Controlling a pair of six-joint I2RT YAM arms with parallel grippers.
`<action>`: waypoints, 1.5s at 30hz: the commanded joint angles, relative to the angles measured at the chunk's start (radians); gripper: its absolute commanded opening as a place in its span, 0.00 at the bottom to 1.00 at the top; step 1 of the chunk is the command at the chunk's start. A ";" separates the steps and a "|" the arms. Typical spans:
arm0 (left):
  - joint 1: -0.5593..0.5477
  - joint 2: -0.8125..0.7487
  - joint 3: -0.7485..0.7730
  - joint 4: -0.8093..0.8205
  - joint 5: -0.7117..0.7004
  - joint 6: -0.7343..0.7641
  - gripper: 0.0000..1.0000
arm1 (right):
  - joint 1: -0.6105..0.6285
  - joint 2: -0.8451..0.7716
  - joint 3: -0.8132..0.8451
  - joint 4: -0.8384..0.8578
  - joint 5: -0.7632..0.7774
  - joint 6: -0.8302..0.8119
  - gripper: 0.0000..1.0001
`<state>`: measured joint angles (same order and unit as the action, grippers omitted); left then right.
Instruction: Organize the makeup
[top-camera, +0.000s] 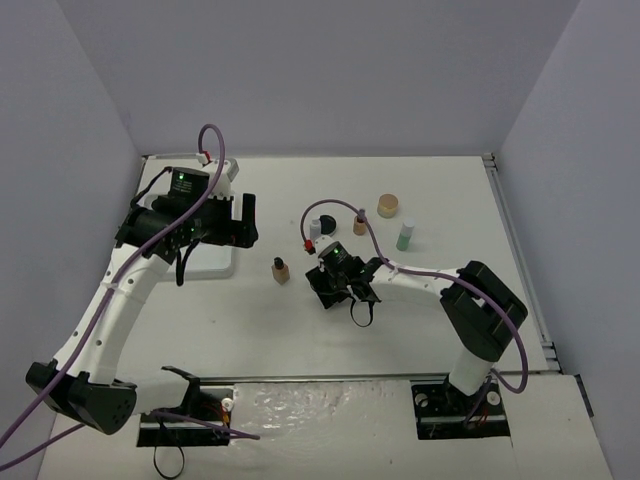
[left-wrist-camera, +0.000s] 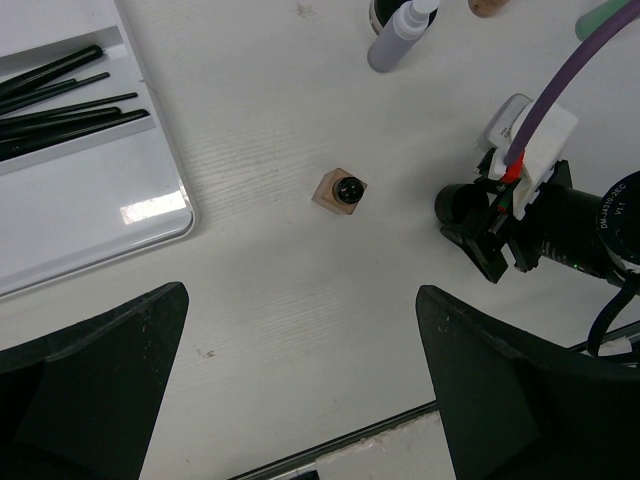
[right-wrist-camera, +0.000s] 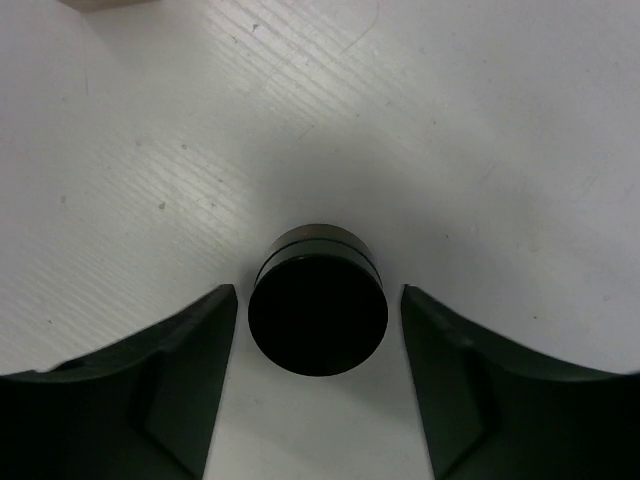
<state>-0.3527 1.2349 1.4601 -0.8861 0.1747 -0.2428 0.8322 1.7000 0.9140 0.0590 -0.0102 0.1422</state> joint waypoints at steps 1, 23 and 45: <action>-0.005 0.003 0.043 0.017 -0.023 0.013 0.97 | 0.001 -0.026 -0.003 0.048 -0.020 -0.009 0.75; -0.367 0.256 0.104 0.104 -0.135 -0.071 0.97 | -0.186 -0.802 -0.133 -0.272 0.455 0.227 1.00; -0.572 0.740 0.170 0.165 -0.245 -0.161 0.78 | -0.202 -1.134 -0.142 -0.400 0.725 0.350 1.00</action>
<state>-0.9324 1.9857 1.5871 -0.7625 -0.0468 -0.3810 0.6285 0.5457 0.7559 -0.3726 0.6735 0.4695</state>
